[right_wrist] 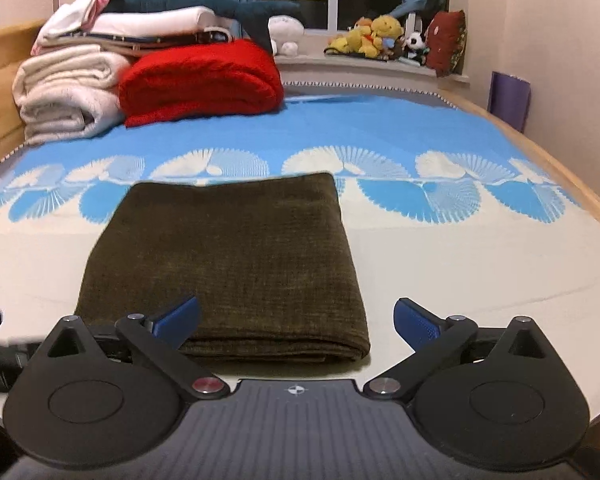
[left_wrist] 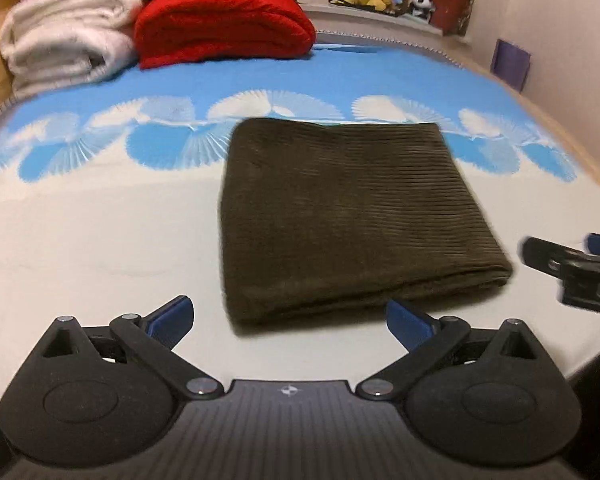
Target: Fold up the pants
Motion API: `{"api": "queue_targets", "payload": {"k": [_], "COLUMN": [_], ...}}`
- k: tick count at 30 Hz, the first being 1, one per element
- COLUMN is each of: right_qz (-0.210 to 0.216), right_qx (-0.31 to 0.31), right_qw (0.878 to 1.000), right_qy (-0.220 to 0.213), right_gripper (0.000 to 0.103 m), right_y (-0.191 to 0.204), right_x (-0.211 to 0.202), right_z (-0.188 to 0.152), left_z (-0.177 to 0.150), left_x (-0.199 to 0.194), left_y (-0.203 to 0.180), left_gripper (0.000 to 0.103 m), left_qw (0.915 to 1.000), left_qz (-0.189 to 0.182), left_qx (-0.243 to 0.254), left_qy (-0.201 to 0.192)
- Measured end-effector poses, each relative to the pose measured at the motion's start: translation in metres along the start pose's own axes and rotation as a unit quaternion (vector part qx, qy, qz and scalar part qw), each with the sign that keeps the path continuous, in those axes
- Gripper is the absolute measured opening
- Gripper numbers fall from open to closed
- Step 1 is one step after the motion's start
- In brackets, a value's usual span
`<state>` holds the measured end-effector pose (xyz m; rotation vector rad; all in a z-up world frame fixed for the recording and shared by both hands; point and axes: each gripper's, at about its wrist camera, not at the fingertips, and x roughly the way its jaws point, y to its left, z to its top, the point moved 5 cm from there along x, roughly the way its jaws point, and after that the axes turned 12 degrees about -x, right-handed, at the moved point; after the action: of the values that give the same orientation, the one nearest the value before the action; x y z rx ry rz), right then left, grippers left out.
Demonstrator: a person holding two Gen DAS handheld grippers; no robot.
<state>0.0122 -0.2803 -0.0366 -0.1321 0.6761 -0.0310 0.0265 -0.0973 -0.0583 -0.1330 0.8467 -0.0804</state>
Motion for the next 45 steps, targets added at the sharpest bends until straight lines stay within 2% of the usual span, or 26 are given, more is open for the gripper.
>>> {"api": "queue_targets", "payload": {"k": [2, 5, 16, 45], "right_qz": [0.002, -0.001, 0.002, 0.009], "right_qx": [0.002, 0.01, 0.015, 0.016], "right_qw": [1.0, 1.0, 0.998, 0.998], "right_qy": [0.008, 0.025, 0.054, 0.068], "right_gripper": [0.102, 0.102, 0.102, 0.102], "right_y": [0.001, 0.001, 0.005, 0.008], "right_x": [0.004, 0.01, 0.024, 0.03], "right_z": [-0.004, -0.007, -0.01, -0.011], "left_z": [0.003, 0.001, 0.001, 0.001], "left_x": [0.007, 0.015, 0.016, 0.016], "left_y": [0.002, 0.01, 0.022, 0.02], "left_gripper": [0.103, 0.103, 0.103, 0.103], "left_qw": [0.9998, 0.999, 0.9986, 0.9987], "left_qz": [0.018, 0.015, 0.027, 0.02], "left_qx": [-0.003, -0.037, -0.04, -0.041], "left_qy": [-0.002, 0.021, 0.021, 0.022]}}
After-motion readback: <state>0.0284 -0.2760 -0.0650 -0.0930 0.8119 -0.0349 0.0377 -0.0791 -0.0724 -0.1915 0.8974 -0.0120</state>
